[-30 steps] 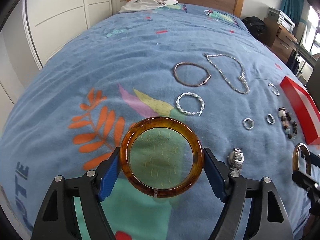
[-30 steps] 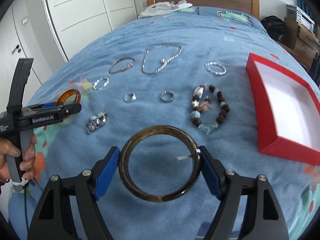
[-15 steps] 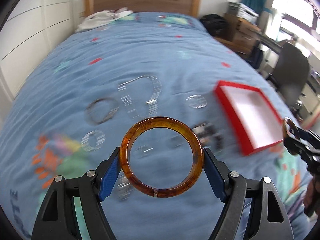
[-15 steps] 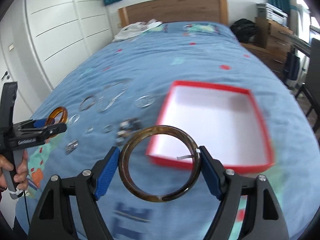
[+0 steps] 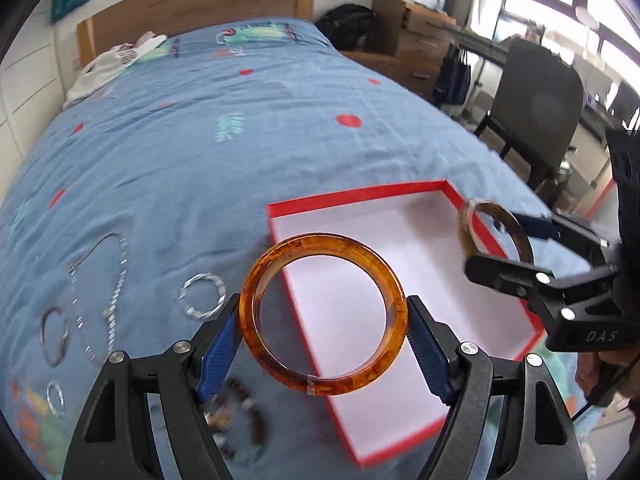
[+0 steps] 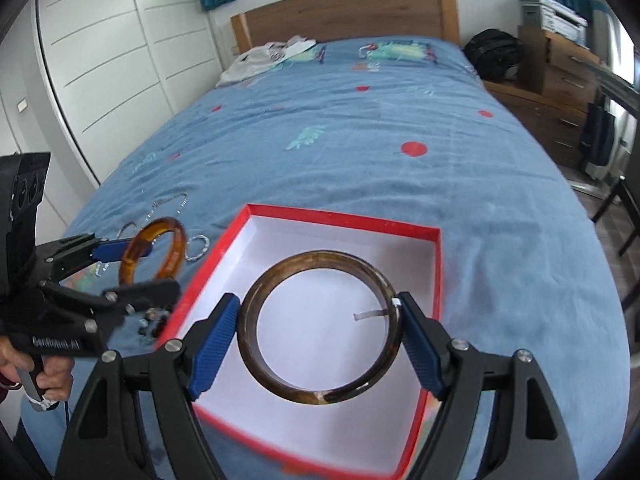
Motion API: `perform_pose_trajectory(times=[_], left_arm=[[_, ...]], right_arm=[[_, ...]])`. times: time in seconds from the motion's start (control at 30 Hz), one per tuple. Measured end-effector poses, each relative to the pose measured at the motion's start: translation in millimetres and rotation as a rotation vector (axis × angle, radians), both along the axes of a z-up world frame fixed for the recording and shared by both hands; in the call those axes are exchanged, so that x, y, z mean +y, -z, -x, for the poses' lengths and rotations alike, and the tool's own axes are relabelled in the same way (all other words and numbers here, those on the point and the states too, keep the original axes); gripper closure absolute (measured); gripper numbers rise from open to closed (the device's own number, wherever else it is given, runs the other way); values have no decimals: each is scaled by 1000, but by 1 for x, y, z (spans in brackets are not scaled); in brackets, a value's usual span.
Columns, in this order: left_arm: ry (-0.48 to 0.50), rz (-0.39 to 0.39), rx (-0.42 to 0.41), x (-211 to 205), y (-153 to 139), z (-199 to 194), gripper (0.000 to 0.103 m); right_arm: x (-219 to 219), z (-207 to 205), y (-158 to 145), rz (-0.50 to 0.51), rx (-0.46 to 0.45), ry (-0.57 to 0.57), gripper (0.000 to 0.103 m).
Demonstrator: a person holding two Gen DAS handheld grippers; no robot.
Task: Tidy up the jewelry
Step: 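Carry both bangles into the red box and open both tools to release them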
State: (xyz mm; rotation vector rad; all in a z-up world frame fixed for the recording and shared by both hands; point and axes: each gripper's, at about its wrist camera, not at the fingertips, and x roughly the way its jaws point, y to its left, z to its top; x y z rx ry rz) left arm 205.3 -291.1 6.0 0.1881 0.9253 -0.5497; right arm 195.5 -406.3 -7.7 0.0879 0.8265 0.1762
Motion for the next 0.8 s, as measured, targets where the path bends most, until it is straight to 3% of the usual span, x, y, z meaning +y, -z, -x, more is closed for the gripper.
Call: perform_pose_trajectory(times=[0.43,0.63,0.8], left_arm=[[96,-122,7,-28,32,-16,26],[143,-106,-25,-28,27,-14,26],[161,-144,-35,-35,35,-33,26]], right_arm=[[-20,-76,38,41,119,-151,26],[-22,-82,45,50,130,-201,26],[-17,-75,54,89,144,-252,26]])
